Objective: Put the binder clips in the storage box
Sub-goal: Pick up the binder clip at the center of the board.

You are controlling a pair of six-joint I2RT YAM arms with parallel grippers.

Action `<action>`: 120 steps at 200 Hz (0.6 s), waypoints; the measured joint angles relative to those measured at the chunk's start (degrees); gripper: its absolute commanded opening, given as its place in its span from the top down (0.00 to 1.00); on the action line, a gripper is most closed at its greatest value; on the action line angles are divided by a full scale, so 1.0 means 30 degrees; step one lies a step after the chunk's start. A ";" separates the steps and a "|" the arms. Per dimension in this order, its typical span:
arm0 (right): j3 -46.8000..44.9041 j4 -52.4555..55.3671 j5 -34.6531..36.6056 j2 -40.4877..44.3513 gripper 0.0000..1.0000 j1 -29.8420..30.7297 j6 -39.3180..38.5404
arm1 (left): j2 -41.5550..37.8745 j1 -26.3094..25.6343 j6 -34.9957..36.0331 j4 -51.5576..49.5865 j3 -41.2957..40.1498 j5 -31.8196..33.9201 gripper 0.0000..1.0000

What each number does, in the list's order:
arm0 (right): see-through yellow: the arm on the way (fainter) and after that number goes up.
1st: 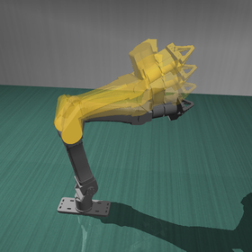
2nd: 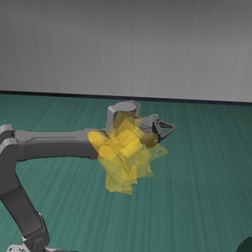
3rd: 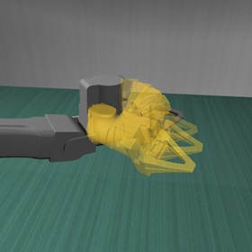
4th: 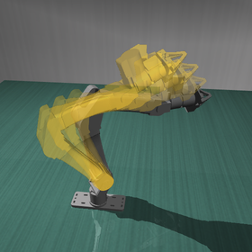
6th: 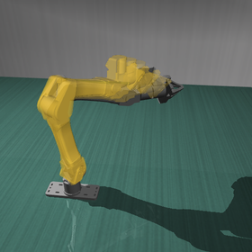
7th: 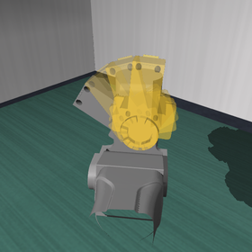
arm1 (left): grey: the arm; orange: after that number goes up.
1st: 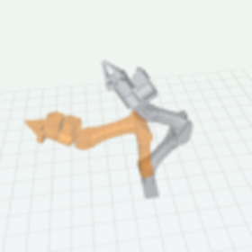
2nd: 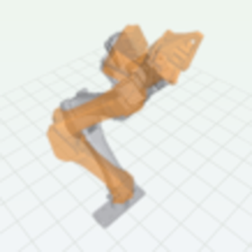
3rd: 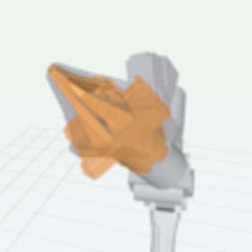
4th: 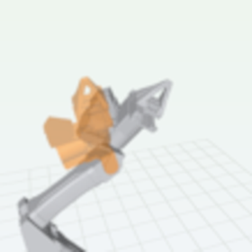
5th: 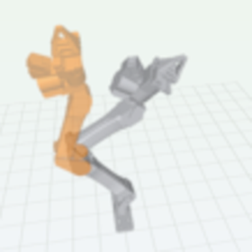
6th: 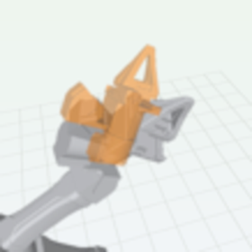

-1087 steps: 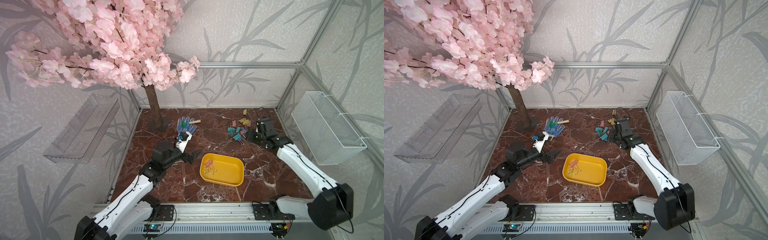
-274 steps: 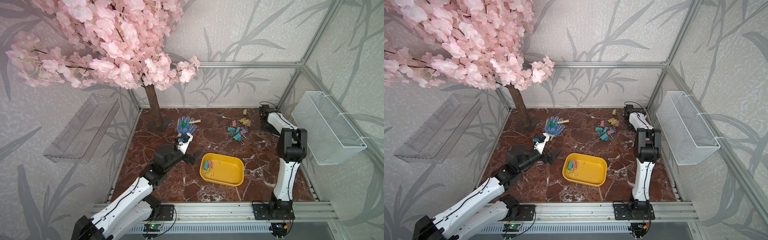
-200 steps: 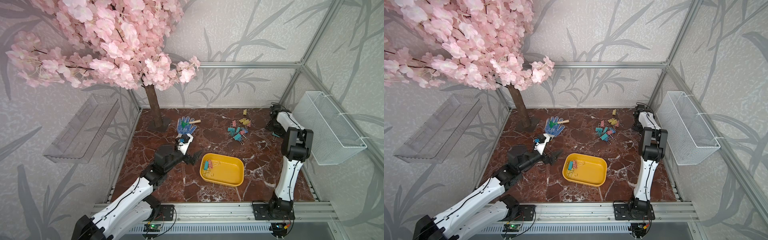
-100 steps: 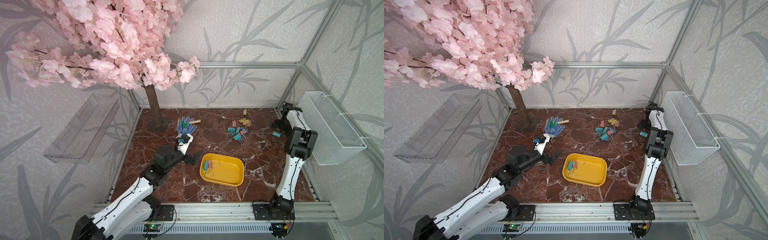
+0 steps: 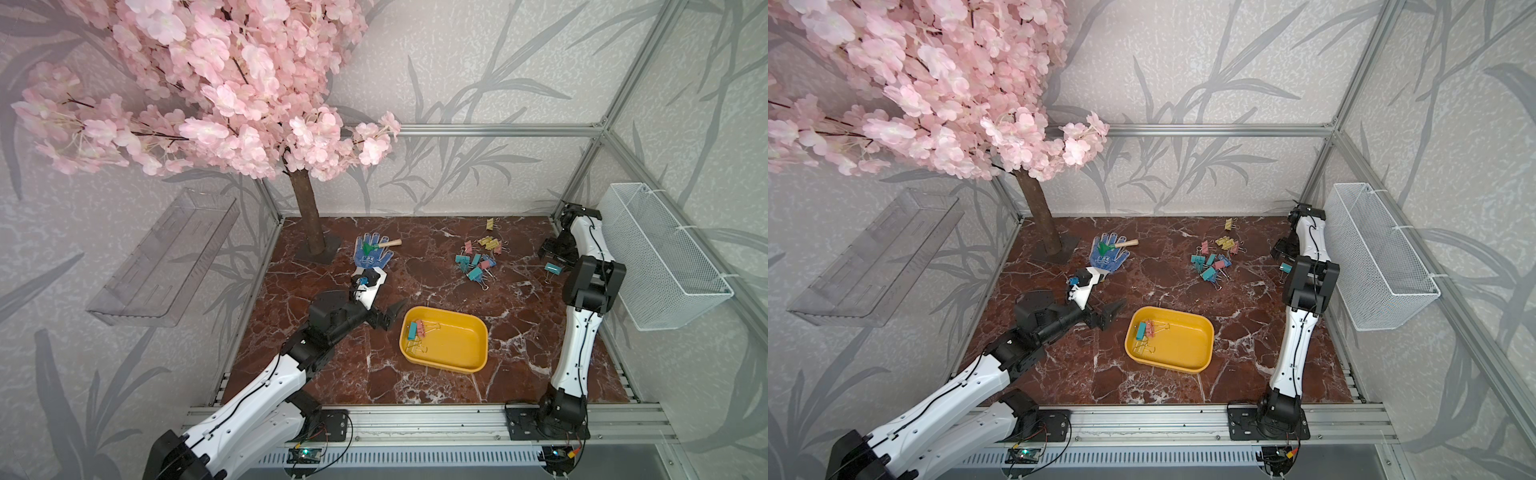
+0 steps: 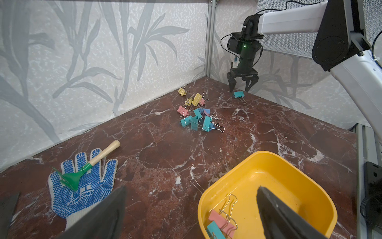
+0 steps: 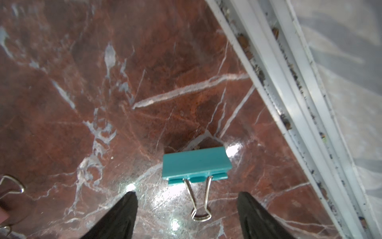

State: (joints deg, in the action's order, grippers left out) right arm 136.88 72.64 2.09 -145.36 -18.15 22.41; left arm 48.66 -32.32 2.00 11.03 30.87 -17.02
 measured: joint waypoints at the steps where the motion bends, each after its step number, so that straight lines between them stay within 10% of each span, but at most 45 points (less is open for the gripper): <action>1: 0.0000 0.0022 -0.0015 0.0000 0.27 0.0000 0.0000 | 0.0000 0.0000 0.0000 0.0000 0.0000 0.0000 0.00; 78: -0.0736 0.0532 -0.2987 -0.0022 0.20 0.0015 0.0073 | -0.0211 -0.0080 0.0000 -0.0015 0.0000 0.0080 0.00; 120: -0.7162 -0.3381 -0.3840 0.2994 0.17 0.0007 0.0393 | -0.0466 -0.0087 0.0124 -0.0007 0.0000 0.0146 0.00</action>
State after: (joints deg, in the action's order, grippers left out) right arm 115.39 62.50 -9.43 -136.38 -18.13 23.59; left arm 47.27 -32.58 2.37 11.00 30.87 -16.58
